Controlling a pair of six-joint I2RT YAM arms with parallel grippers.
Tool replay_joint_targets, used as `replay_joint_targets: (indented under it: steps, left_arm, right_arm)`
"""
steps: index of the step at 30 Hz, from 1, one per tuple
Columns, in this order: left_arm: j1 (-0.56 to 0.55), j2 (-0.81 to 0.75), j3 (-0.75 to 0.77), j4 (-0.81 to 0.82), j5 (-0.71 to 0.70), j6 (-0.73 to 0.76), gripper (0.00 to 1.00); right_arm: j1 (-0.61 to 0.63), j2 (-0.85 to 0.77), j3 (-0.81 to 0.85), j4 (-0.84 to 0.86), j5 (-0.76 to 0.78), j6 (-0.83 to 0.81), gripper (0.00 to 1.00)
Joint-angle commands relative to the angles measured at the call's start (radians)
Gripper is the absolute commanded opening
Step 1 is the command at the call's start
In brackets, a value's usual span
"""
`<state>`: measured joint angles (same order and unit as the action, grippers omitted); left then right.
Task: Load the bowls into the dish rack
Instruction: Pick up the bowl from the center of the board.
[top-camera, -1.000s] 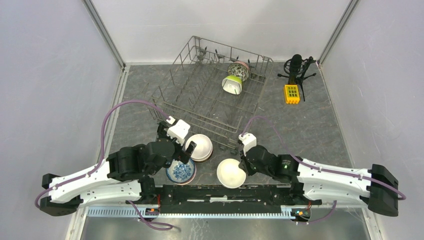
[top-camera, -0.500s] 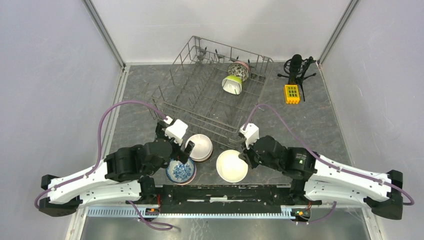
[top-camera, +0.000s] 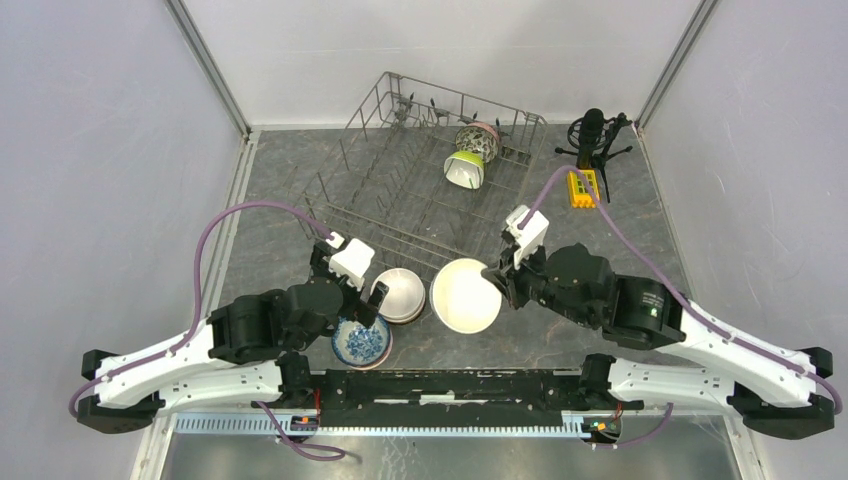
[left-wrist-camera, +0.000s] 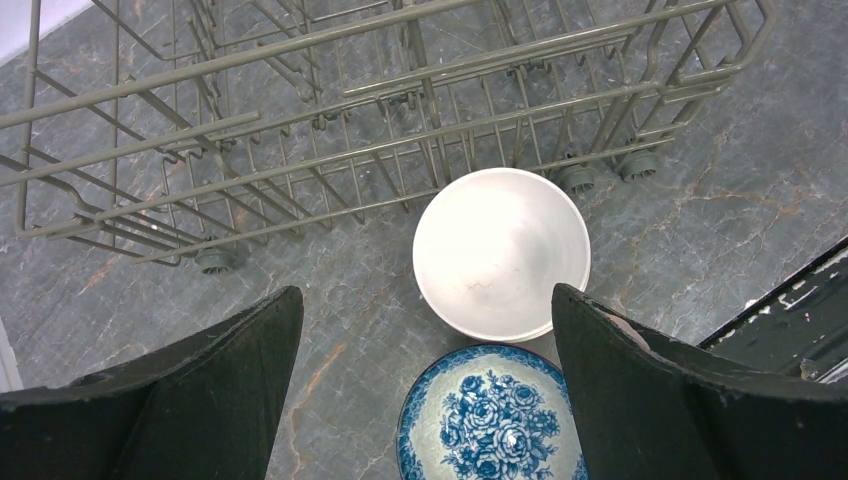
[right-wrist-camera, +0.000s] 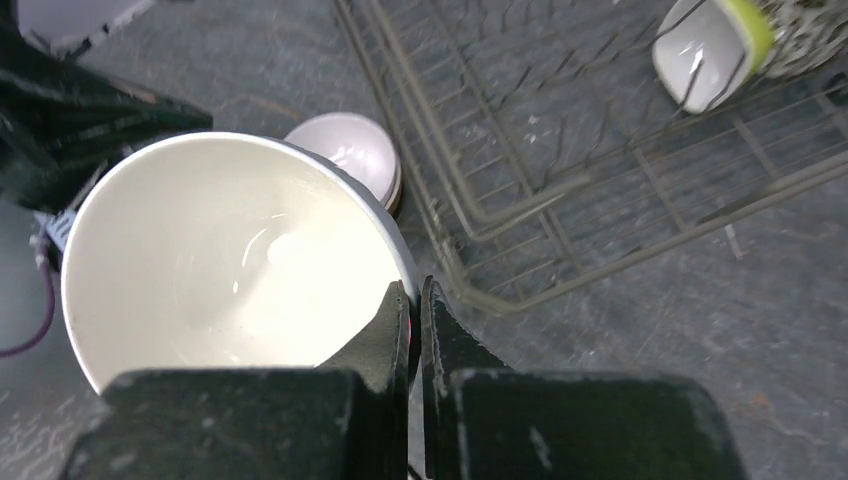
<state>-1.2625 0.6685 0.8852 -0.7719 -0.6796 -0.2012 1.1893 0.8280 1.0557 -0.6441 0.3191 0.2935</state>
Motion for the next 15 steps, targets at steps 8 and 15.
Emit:
replay_joint_targets:
  steps: [8,15]
  left_arm:
    - [0.004,0.003,0.034,0.014,-0.024,-0.037,1.0]
    - [0.006,0.008,0.032,0.014,-0.025,-0.035,1.0]
  right_arm:
    - [0.004,0.165,0.372,0.085,0.307,-0.188,0.0]
    - [-0.004,0.301,0.513,0.155,0.484,-0.368,0.0]
